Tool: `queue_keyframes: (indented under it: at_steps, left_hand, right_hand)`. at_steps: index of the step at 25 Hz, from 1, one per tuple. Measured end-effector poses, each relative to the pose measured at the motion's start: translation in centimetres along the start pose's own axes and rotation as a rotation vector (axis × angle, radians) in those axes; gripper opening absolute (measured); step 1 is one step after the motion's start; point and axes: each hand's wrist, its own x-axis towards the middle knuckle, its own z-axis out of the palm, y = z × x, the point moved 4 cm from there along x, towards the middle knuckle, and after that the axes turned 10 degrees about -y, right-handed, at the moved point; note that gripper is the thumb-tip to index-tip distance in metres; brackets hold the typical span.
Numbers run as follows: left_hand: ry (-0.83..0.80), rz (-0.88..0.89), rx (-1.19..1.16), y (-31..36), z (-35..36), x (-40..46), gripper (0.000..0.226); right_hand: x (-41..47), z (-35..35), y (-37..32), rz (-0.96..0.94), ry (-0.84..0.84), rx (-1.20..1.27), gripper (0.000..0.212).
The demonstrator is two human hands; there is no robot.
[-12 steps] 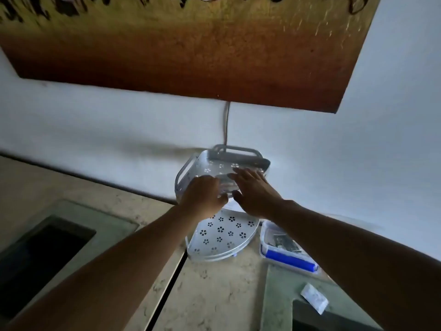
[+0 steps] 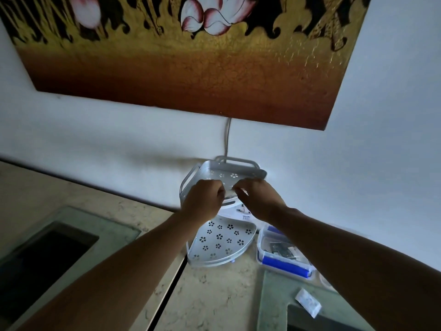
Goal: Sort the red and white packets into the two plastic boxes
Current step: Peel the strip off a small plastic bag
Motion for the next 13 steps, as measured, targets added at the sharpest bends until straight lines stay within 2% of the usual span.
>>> queue_keyframes:
  at_steps: [3, 8, 13]
  left_hand:
    - [0.03, 0.06, -0.002, 2.2, -2.6, -1.4, 0.021]
    - [-0.012, 0.112, -0.031, 6.9, -5.5, -5.6, 0.017]
    - [-0.14, 0.152, -0.137, 11.6, -2.4, -11.7, 0.015]
  right_hand:
    - [-1.9, -2.8, -1.2, 0.037, 0.026, 0.019, 0.022]
    - [-7.7, -6.1, -2.7, 0.062, 0.08, 0.085, 0.021]
    - [-17.9, -6.0, -1.8, 0.158, 0.076, 0.165, 0.023]
